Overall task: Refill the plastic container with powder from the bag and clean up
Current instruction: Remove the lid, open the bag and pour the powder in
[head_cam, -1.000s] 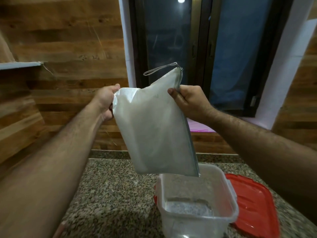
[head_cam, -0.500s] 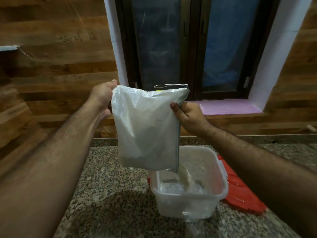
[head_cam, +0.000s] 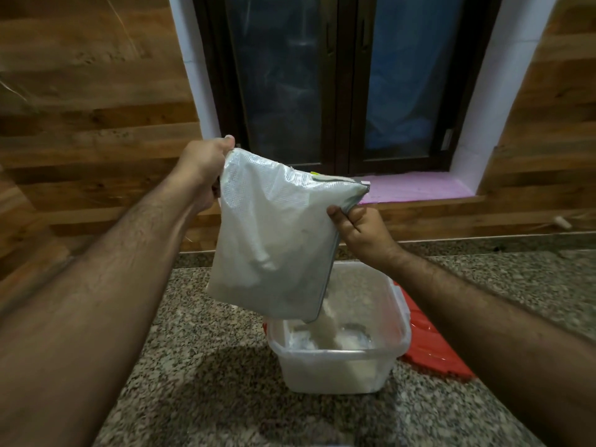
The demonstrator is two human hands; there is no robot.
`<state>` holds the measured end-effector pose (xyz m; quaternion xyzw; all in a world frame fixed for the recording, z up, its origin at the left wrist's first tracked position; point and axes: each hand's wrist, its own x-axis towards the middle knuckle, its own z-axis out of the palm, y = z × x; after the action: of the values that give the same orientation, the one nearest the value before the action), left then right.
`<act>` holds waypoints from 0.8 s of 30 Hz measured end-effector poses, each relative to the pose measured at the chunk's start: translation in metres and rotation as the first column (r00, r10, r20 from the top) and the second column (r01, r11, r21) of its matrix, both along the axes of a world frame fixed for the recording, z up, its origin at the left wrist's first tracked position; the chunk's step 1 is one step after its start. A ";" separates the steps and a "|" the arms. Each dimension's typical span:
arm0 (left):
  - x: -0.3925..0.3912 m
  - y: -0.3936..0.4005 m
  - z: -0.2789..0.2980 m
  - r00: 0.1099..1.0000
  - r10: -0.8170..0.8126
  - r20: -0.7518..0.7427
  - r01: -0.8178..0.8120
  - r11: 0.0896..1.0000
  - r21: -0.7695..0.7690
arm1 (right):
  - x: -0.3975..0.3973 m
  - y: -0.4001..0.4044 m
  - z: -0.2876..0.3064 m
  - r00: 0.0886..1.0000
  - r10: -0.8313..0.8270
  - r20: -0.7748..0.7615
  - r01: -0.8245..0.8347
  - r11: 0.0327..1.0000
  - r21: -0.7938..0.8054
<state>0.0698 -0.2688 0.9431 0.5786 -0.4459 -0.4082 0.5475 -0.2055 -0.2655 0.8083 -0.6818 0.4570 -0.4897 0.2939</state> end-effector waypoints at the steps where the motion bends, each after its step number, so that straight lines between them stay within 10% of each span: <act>1: -0.003 0.000 0.000 1.000 -0.003 0.012 0.003 1.000 0.003 | -0.003 0.000 -0.003 1.000 0.009 0.002 -0.009 1.000 0.005; 24: -0.083 -0.021 -0.021 0.844 0.116 0.523 -0.062 0.991 -0.121 | -0.056 0.024 -0.035 0.943 -0.042 0.331 0.000 0.992 0.129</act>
<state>-0.0132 -0.2895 0.9224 0.6605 -0.5717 -0.1846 0.4502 -0.2616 -0.2417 0.7736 -0.5644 0.4383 -0.5709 0.4043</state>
